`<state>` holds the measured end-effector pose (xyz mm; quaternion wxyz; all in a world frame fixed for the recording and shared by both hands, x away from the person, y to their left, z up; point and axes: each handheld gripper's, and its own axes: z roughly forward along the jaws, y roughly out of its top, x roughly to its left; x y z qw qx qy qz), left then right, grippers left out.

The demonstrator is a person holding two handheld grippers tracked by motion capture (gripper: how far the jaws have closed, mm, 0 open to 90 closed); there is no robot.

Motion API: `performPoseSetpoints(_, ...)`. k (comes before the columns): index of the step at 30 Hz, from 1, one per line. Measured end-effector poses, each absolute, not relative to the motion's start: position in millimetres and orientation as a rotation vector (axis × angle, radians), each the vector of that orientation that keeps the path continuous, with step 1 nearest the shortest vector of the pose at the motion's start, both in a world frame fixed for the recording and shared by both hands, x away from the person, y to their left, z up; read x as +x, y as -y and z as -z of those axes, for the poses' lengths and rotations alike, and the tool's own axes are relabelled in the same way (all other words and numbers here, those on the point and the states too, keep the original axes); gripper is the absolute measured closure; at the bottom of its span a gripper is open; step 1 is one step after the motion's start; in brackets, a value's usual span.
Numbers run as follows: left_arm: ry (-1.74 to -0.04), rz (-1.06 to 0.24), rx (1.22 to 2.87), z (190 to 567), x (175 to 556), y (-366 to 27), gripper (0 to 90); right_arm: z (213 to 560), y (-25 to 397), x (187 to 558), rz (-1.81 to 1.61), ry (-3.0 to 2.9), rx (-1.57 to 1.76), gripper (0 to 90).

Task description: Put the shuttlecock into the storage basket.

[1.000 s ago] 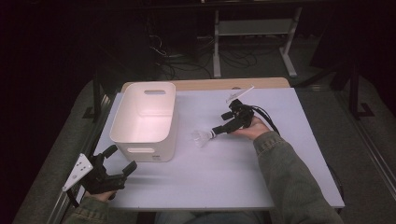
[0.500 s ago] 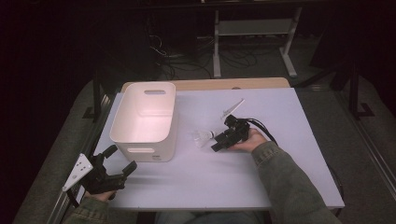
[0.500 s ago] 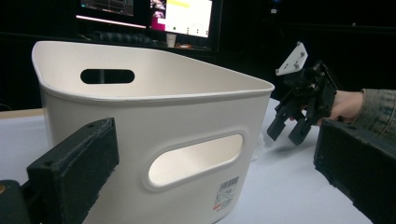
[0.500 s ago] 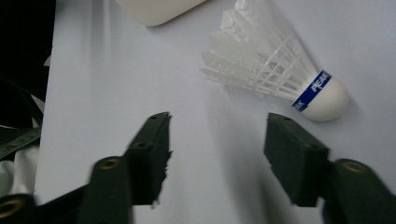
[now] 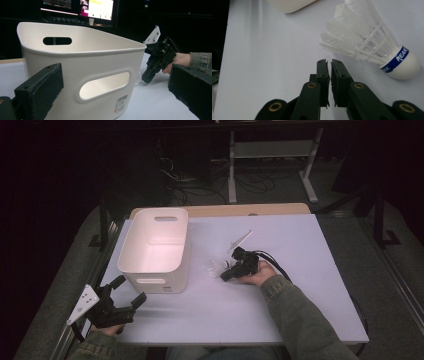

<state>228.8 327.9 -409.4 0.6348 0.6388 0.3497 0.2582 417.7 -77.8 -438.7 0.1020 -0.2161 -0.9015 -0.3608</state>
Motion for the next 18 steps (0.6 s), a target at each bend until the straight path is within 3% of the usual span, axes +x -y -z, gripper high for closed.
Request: performPoseSetpoints(18, -0.8, -0.59, 1.459, 410, 229, -328, 0.0, 441, 60, 431, 1.133, 2.679, -0.719, 88.8)
